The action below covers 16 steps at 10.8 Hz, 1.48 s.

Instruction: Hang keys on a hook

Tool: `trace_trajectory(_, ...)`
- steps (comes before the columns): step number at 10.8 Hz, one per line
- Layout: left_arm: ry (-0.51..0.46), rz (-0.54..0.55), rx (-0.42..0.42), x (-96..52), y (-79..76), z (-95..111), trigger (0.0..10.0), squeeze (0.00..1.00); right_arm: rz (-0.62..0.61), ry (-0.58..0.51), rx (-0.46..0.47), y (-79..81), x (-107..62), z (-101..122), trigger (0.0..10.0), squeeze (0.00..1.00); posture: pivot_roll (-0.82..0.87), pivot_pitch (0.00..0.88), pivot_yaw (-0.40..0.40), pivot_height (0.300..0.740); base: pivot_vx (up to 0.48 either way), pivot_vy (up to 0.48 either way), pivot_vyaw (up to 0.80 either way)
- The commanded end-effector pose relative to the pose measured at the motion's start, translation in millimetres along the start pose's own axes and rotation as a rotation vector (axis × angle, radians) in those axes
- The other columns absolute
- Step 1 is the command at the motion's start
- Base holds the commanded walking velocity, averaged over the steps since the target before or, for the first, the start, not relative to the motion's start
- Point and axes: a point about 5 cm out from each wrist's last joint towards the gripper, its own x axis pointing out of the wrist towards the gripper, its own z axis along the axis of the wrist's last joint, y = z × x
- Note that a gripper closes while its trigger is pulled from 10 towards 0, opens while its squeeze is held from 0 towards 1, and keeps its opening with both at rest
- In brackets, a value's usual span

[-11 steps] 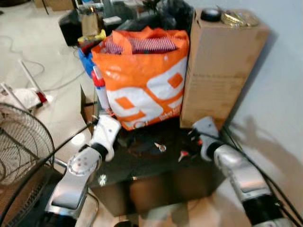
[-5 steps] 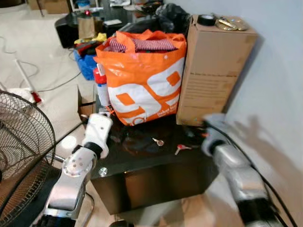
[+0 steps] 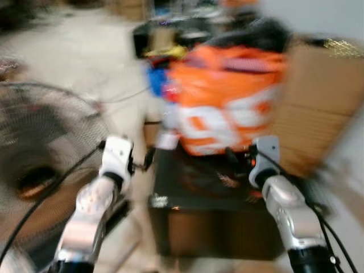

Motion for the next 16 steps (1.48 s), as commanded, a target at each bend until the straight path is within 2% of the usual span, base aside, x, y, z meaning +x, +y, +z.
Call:
trace_trajectory(1, 0.001, -0.005, 0.009, 1.7, -0.1, 1, 10.0, 0.0, -0.002, -0.013, -0.017, 0.0, 2.2, 5, 10.0, 0.0, -0.03, 0.0, 0.023, 0.74, 0.398, 0.0, 0.0)
trace_trajectory(3, 0.008, -0.009, 0.029, 1.3, 0.9, 0, 10.0, 0.0, -0.006, 0.019, -0.051, -1.1, 4.7, 3, 10.0, 0.0, -0.02, 0.0, 0.021, 0.74, 0.354, 0.0, 0.0)
trace_trajectory(4, 0.024, -0.019, 0.045, 1.5, 1.5, -2, 10.0, 0.0, -0.024, 0.052, -0.105, -4.7, 6.4, 0, 10.0, 0.0, -0.02, 0.0, 0.021, 0.74, 0.0, 0.0, 0.0)
trace_trajectory(7, 0.039, -0.097, 0.064, 5.5, -0.3, -2, 10.0, 0.0, -0.119, 0.161, -0.108, -24.5, 11.0, -9, 10.0, 0.0, -0.03, 0.0, 0.021, 0.74, 0.0, 0.0, 0.0)
trace_trajectory(9, 0.074, -0.17, 0.09, 4.8, -4.8, -8, 10.0, 0.0, -0.131, 0.187, -0.127, -31.5, 9.1, -11, 10.0, 0.0, -0.03, 0.0, 0.018, 0.74, 0.0, 0.0, 0.0)
trace_trajectory(10, 0.102, -0.245, 0.118, 2.8, -8.7, -12, 10.0, 0.0, -0.108, 0.221, -0.155, -36.0, 6.4, -15, 10.0, 0.0, -0.04, 0.0, 0.017, 0.74, 0.0, 0.0, 0.0)
trace_trajectory(11, 0.138, -0.344, 0.149, 0.7, -13.4, -18, 10.0, 0.0, -0.025, 0.295, -0.18, -36.0, 3.0, -24, 10.0, 0.0, -0.04, 0.0, 0.016, 0.74, 0.0, 0.0, 0.0)
trace_trajectory(12, 0.182, -0.465, 0.186, -2.4, -19.7, -25, 10.0, 0.0, 0.088, 0.449, -0.212, -32.2, -5.0, -45, 10.0, 0.0, -0.05, 0.0, 0.018, 0.74, 0.0, 0.0, 0.0)
trace_trajectory(13, 0.205, -0.544, 0.202, -5.1, -24.2, -28, 10.0, 0.0, 0.131, 0.523, -0.222, -31.0, -10.7, -57, 10.0, 0.0, -0.06, 0.0, 0.024, 0.74, 0.0, 0.0, 0.0)
trace_trajectory(15, 0.231, -0.651, 0.214, -5.6, -35.0, -32, 10.0, 0.0, 0.153, 0.618, -0.218, -35.6, -21.8, -71, 10.0, 0.0, -0.1, 0.0, 0.033, 0.74, 0.0, 0.0, 0.0)
trace_trajectory(16, 0.22, -0.674, 0.201, -2.2, -43.6, -33, 10.0, 0.0, 0.14, 0.639, -0.205, -40.3, -29.8, -71, 10.0, 0.0, -0.13, 0.0, 0.042, 0.74, 0.0, 0.0, 0.0)
